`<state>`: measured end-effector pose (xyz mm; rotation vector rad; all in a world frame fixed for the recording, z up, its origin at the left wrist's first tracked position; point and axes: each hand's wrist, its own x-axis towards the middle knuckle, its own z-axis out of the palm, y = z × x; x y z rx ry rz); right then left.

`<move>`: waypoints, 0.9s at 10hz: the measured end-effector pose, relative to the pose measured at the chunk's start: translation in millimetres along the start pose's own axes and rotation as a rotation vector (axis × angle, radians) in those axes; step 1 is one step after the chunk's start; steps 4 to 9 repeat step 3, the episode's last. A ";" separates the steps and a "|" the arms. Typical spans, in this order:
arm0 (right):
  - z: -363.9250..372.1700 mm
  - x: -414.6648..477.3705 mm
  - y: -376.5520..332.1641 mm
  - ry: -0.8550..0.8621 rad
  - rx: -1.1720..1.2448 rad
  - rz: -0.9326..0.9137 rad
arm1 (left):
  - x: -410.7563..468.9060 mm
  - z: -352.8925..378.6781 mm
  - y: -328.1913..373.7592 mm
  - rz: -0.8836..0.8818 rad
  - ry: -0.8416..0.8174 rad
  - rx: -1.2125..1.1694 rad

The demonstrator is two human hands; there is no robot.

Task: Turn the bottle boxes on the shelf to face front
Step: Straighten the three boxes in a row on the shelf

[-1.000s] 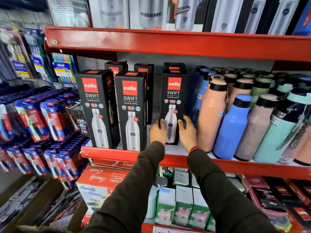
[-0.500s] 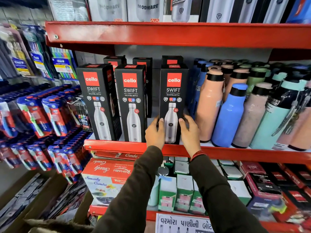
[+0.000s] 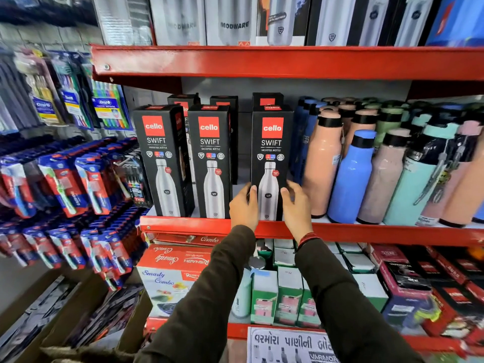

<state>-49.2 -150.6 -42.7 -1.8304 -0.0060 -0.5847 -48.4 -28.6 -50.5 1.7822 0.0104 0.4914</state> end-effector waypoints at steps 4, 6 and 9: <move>-38.0 -3.1 -49.9 0.033 0.237 -0.033 | -11.6 -7.4 20.0 0.107 0.032 -0.099; -38.0 -3.1 -49.9 0.033 0.237 -0.033 | -11.6 -7.4 20.0 0.107 0.032 -0.099; -38.0 -3.1 -49.9 0.033 0.237 -0.033 | -11.6 -7.4 20.0 0.107 0.032 -0.099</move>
